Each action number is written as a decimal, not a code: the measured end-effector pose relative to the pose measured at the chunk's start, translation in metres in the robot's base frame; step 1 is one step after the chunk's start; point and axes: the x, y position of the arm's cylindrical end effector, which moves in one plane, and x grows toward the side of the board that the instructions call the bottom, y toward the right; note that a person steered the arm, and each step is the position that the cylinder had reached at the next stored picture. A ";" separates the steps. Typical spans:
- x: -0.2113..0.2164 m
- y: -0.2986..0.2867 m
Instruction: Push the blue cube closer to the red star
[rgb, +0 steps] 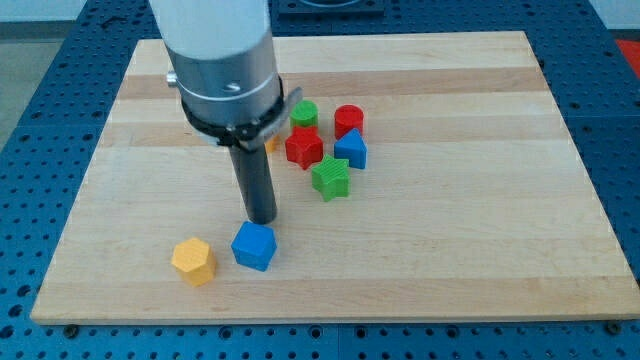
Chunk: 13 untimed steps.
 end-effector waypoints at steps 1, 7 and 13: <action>0.013 0.031; 0.047 -0.017; 0.027 0.016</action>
